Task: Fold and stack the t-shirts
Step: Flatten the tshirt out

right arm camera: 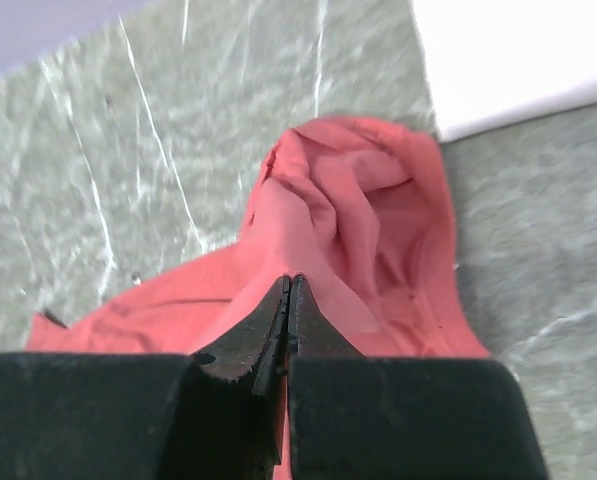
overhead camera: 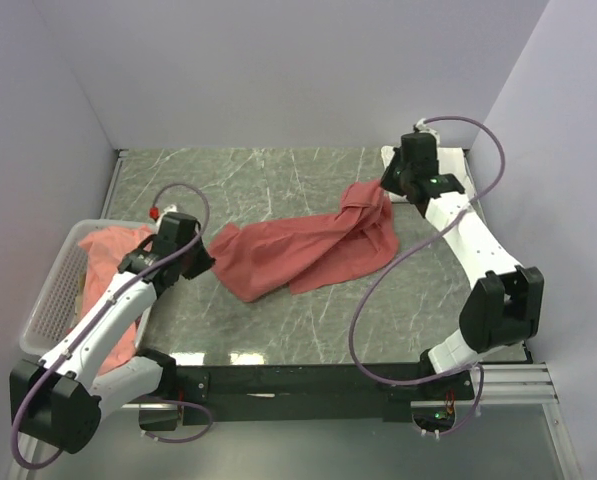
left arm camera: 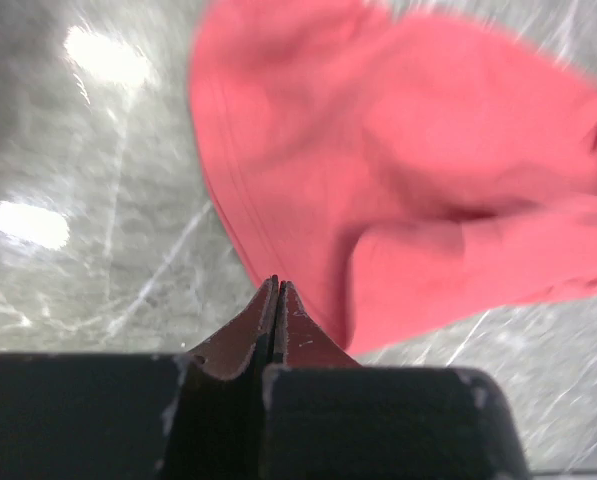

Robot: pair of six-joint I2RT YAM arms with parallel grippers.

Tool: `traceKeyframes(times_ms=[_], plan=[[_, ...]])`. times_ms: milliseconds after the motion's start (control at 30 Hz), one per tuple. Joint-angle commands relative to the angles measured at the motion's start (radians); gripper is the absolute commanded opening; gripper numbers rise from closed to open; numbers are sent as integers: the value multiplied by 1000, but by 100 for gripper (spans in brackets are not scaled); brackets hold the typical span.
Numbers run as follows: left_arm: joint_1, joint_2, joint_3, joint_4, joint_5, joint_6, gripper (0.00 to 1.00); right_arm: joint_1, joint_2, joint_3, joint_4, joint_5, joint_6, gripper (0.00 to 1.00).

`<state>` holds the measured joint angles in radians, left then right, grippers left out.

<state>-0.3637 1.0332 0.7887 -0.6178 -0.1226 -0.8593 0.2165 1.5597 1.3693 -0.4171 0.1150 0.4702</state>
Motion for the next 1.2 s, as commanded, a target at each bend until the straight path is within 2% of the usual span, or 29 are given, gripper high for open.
traceKeyframes(times_ms=[0, 167, 233, 333, 367, 467, 567, 600, 700, 833, 967, 1167], plan=[[52, -32, 122, -45, -48, 19, 1, -28, -110, 51, 8, -6, -18, 0], [78, 23, 317, -62, -37, 62, 1, -32, -188, 79, -3, -47, -15, 0], [78, 40, 340, -44, 14, 77, 1, -31, -200, 77, -20, -78, -13, 0], [75, 79, 302, 38, 115, 91, 1, -28, -256, -25, 10, -112, 8, 0], [72, 109, 269, 64, 142, 88, 1, -28, -301, -121, 29, -110, 18, 0], [-3, 195, 224, 137, 147, 68, 1, -28, -372, -301, 92, -112, 51, 0], [-102, 307, 227, 188, 126, 49, 11, -28, -388, -416, 130, -112, 67, 0], [-130, 339, 236, 196, 126, 48, 19, -29, -386, -433, 141, -112, 67, 0], [-144, 459, 282, 214, 124, 46, 32, -28, -389, -495, 156, -112, 70, 0], [-144, 583, 357, 216, 92, 55, 43, -28, -398, -532, 179, -135, 70, 0], [-144, 706, 450, 211, 101, 68, 49, -28, -394, -546, 192, -143, 68, 0], [-135, 810, 546, 181, 95, 85, 50, -29, -392, -559, 201, -153, 65, 0]])
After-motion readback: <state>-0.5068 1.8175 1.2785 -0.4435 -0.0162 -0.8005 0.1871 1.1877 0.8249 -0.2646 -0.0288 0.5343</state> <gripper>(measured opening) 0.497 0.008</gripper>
